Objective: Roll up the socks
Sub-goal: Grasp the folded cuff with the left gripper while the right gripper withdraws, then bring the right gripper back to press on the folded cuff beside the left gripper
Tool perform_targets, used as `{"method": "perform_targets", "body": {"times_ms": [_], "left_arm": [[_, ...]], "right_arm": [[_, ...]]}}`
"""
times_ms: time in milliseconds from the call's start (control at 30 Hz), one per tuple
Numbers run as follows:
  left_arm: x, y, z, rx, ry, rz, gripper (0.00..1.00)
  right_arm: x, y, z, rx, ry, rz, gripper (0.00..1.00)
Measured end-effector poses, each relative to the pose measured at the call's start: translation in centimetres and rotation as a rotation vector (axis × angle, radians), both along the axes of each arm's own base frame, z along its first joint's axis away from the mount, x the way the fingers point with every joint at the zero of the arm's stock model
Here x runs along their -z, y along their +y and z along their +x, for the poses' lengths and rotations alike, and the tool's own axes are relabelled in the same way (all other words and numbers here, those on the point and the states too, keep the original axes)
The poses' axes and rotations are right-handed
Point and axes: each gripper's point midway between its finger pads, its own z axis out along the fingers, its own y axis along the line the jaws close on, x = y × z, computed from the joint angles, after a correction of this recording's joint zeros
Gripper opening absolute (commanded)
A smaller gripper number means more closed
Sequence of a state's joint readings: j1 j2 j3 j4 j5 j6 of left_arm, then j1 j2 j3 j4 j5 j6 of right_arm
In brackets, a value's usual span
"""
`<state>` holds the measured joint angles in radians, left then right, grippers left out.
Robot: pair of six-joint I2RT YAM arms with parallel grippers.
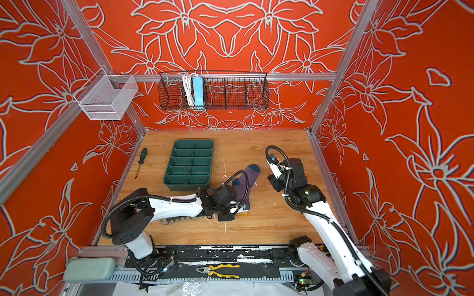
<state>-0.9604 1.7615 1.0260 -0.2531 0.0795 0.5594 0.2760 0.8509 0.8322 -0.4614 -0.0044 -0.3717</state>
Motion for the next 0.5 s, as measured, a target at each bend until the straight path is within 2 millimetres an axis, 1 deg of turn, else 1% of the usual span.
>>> {"method": "perform_targets", "body": {"times_ms": [67, 100, 133, 167, 233, 367, 433, 500], "left_arm": [[0.4, -0.2, 0.8, -0.037, 0.080, 0.026, 0.00], [0.7, -0.3, 1.0, -0.048, 0.128, 0.035, 0.00], [0.8, -0.3, 1.0, -0.057, 0.170, 0.039, 0.00], [0.9, -0.3, 1.0, -0.066, 0.207, 0.041, 0.00], [0.7, -0.3, 1.0, -0.082, 0.280, 0.034, 0.00], [0.8, -0.1, 0.8, -0.119, 0.408, 0.025, 0.00], [0.8, -0.1, 0.8, -0.138, 0.465, 0.024, 0.00], [0.8, -0.2, 0.9, -0.158, 0.523, 0.023, 0.00]], "right_arm": [[-1.9, 0.7, -1.5, -0.077, -0.078, 0.017, 0.62], [-2.5, 1.3, -2.6, -0.135, -0.110, 0.018, 0.62], [-2.7, 1.6, -3.5, -0.180, -0.131, 0.010, 0.62], [-2.5, 2.2, -4.7, -0.243, -0.143, -0.007, 0.61], [-1.5, 3.0, -7.0, -0.352, -0.148, -0.066, 0.61], [2.6, 4.3, -11.0, -0.567, -0.085, -0.242, 0.60], [4.5, 4.6, -12.5, -0.652, -0.059, -0.324, 0.60], [6.1, 4.9, -13.6, -0.726, -0.045, -0.397, 0.60]]}}
